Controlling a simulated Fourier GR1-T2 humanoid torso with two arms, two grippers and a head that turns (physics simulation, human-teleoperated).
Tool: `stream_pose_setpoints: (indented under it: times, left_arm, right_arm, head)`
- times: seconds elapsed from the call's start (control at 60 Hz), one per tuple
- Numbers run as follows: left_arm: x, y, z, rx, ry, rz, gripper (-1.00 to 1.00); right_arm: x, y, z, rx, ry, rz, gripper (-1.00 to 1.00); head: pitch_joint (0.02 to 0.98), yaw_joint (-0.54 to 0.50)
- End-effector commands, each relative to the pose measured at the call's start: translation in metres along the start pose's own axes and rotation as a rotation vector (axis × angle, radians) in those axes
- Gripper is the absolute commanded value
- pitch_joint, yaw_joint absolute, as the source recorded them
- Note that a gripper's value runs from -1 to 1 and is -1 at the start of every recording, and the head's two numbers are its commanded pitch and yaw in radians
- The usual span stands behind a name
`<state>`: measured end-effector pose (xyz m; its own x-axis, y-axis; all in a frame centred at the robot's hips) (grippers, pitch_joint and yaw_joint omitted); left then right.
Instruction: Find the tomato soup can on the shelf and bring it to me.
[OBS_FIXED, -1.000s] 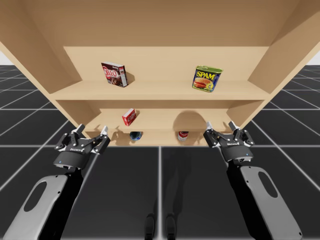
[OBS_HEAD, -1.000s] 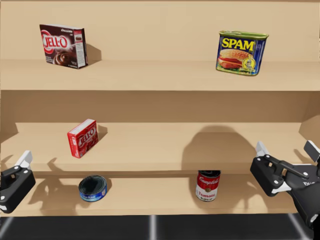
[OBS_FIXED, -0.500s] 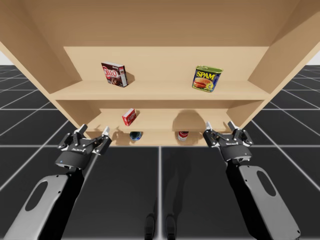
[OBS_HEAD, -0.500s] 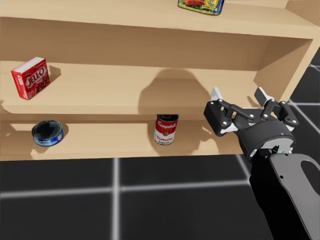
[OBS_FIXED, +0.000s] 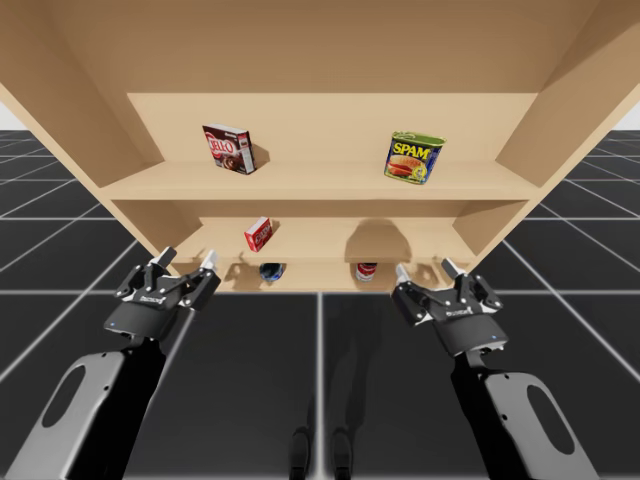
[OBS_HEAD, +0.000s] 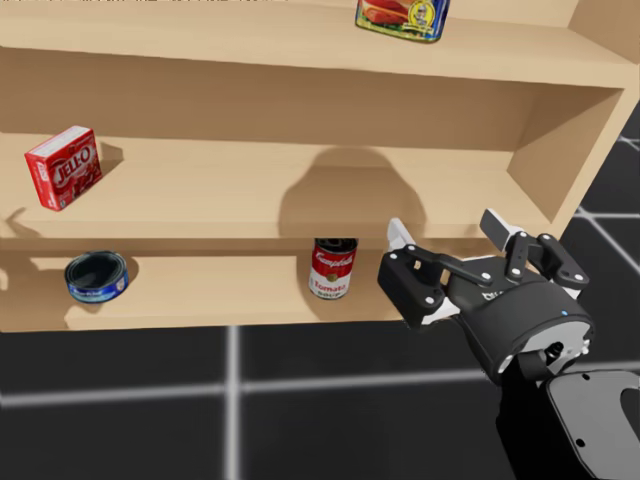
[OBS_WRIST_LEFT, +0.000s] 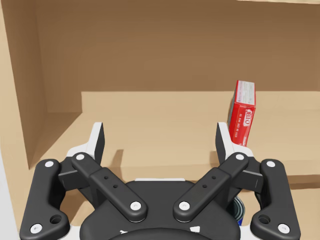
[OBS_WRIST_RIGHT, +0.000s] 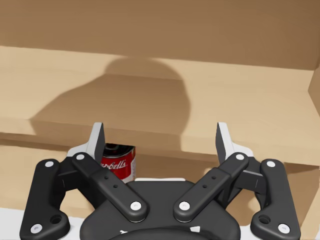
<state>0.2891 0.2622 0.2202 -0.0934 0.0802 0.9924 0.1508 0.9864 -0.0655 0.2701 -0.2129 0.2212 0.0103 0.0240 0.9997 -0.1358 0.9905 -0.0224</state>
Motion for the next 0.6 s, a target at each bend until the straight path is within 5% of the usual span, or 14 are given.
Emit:
stream_pose_setpoints:
  times: [0.017,0.15,0.35,0.6]
  left_arm:
    - [0.003,-0.001,0.002,-0.013,-0.015,0.034,-1.0]
    - [0.004,-0.002,0.003,-0.018,-0.026,0.037,-1.0]
    - [0.004,0.0,0.002,-0.004,-0.037,0.039,-1.0]
    - [0.004,0.002,0.003,0.022,-0.041,0.031,-1.0]
  right_arm:
    - [-0.012,0.02,0.021,0.07,0.046,0.016,-1.0]
    - [-0.028,0.029,0.022,0.117,0.083,0.059,-1.0]
    - [-0.051,0.04,0.002,0.124,0.143,0.042,-1.0]
    - [-0.071,0.046,-0.04,0.101,0.171,0.068,-1.0]
  head:
    - [0.688,-0.18]
    - [0.689,-0.18]
    - [0.691,-0.18]
    - [0.691,-0.17]
